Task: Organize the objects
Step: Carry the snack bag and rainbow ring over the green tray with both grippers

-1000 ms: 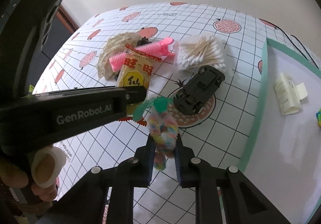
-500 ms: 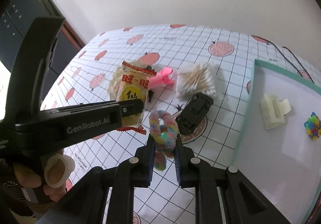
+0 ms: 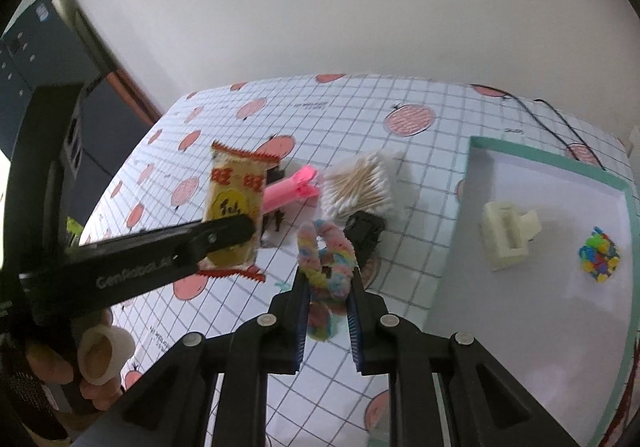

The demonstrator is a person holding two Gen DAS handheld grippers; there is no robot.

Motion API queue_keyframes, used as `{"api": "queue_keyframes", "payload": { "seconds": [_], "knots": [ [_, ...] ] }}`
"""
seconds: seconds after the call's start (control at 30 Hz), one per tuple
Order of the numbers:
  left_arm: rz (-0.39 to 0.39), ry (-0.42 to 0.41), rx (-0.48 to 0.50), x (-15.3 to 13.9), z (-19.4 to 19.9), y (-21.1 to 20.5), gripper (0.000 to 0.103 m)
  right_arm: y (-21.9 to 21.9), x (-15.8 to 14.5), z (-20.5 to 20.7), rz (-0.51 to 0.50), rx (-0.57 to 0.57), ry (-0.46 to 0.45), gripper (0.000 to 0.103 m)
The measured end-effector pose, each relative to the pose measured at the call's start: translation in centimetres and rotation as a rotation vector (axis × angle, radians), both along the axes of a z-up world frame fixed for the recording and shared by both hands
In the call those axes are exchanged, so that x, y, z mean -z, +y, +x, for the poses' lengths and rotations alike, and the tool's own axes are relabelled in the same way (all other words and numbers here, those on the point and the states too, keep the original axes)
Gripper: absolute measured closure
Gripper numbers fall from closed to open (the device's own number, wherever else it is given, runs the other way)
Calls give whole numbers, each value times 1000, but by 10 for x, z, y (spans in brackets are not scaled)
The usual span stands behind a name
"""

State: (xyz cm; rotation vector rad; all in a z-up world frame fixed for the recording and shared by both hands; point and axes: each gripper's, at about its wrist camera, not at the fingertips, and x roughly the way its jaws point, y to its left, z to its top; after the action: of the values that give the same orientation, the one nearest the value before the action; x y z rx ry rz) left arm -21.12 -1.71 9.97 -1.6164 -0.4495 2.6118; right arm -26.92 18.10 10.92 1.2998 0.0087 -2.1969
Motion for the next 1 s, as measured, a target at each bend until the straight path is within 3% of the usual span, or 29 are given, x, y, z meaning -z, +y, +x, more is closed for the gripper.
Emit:
{"api": "queue_keyframes", "payload": {
  "seconds": [0.5,0.87,1.0],
  "knots": [
    [52,138,149,-47,2,65,74,84,-39,-26,-20,227,78,84],
    [50,180,283,-48,1,122,74,142,-43,-29,-21,361,105,84],
    [40,168,338,-36,0,142,74,157,-33,-31,31,408,100,84]
  ]
}}
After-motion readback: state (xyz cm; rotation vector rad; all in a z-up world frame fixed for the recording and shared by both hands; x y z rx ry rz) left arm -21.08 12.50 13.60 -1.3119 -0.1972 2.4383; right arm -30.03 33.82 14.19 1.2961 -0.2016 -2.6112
